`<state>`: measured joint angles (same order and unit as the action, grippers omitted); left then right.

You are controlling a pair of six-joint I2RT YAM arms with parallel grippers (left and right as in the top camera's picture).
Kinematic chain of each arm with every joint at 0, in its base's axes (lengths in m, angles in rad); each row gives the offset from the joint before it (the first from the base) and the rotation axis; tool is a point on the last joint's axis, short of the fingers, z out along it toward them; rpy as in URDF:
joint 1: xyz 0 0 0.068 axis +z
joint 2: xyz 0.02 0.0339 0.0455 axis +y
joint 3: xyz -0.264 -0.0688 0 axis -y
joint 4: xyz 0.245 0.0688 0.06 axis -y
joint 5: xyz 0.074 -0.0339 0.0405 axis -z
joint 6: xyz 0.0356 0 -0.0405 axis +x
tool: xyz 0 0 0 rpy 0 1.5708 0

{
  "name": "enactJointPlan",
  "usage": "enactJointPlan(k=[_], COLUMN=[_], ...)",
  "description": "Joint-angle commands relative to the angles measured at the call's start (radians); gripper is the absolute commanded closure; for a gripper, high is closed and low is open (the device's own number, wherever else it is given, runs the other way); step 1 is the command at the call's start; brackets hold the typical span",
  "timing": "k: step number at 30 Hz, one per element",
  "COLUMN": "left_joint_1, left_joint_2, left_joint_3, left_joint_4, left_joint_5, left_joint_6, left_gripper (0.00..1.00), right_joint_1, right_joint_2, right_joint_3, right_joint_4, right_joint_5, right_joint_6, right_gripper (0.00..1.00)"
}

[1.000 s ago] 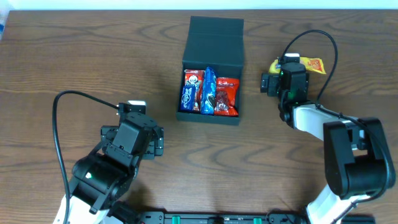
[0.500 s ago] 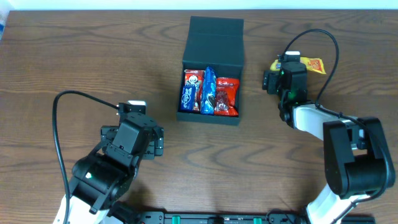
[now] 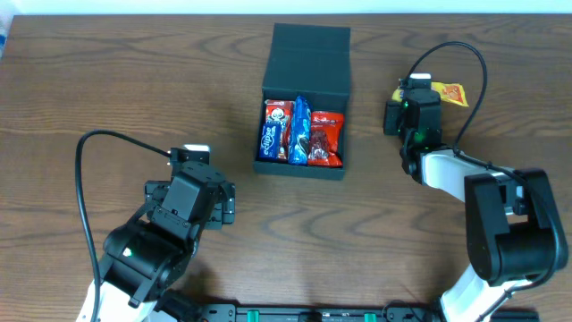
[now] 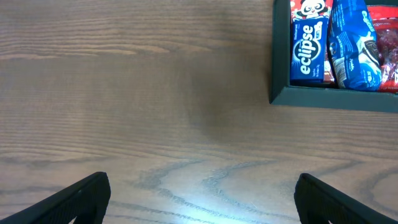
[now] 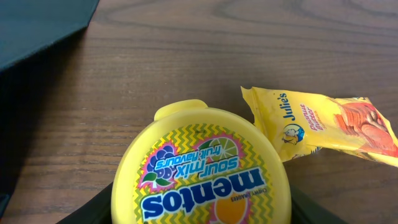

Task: Pack container
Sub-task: 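Grasp the Mentos tub with the right gripper and lift it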

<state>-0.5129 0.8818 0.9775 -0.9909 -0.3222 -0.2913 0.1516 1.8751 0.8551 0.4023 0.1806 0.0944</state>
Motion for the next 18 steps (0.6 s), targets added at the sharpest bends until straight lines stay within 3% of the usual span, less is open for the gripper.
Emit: enactJointPlan(k=[1,5,10,18], left_joint_1=[0.004,0.004,0.004,0.004], left_joint_2=[0.001,0.0,0.001,0.001], left_joint_3=[-0.003,-0.003,-0.003,-0.003], left_joint_4=[-0.003,-0.003,-0.003,-0.003], left_joint_5=[-0.025,-0.025,-0.025,-0.025], left_joint_6=[0.0,0.0,0.0,0.0], left_gripper=[0.05,0.05,0.05,0.05], right_joint_1=[-0.009,-0.008,-0.006,0.017], right_joint_2=[0.01,0.01,0.01,0.008], right_joint_3=[-0.004,-0.004,-0.004,-0.004], right_joint_4=[-0.002,-0.002,-0.003,-0.064], right_joint_5=[0.01,0.011,0.06,0.066], right_joint_6=[-0.006,-0.006,-0.006,-0.006], right_gripper=[0.6,0.81,0.97,0.99])
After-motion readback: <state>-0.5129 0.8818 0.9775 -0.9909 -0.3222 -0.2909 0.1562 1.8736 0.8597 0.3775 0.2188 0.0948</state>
